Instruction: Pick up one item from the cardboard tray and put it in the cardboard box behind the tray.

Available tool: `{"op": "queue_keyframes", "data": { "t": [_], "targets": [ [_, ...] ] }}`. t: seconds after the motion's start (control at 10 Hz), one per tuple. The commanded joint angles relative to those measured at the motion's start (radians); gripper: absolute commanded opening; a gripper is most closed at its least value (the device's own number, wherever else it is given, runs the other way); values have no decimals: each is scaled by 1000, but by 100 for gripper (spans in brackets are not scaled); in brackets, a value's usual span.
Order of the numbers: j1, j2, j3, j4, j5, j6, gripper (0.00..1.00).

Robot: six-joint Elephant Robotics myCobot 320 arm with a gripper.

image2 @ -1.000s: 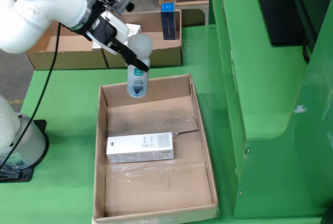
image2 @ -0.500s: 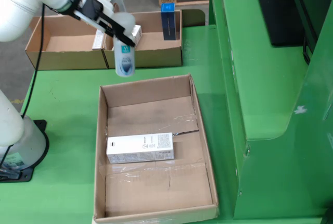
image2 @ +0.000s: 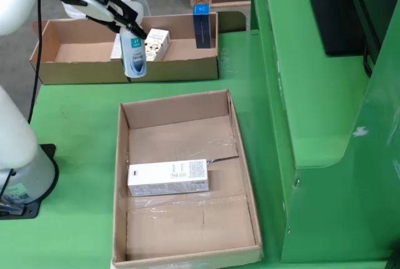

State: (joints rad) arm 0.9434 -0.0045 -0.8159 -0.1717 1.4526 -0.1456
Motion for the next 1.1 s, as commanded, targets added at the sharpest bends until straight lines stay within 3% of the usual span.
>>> {"op": "queue_keyframes", "data": {
  "t": [0.0, 0.1, 0.2, 0.4, 0.8, 0.9, 1.0],
  "targets": [
    [103, -145, 299, -118, -15, -4, 0],
    [103, -145, 299, -118, -15, -4, 0],
    [176, -379, 746, -348, -38, 18, 0],
    [193, -442, 816, -322, -44, 13, 0],
    [231, -638, 816, 131, -113, -40, 0],
    [267, -728, 816, 367, -218, -68, 0],
    [341, -855, 816, 683, -498, -175, 0]
  ]
}}
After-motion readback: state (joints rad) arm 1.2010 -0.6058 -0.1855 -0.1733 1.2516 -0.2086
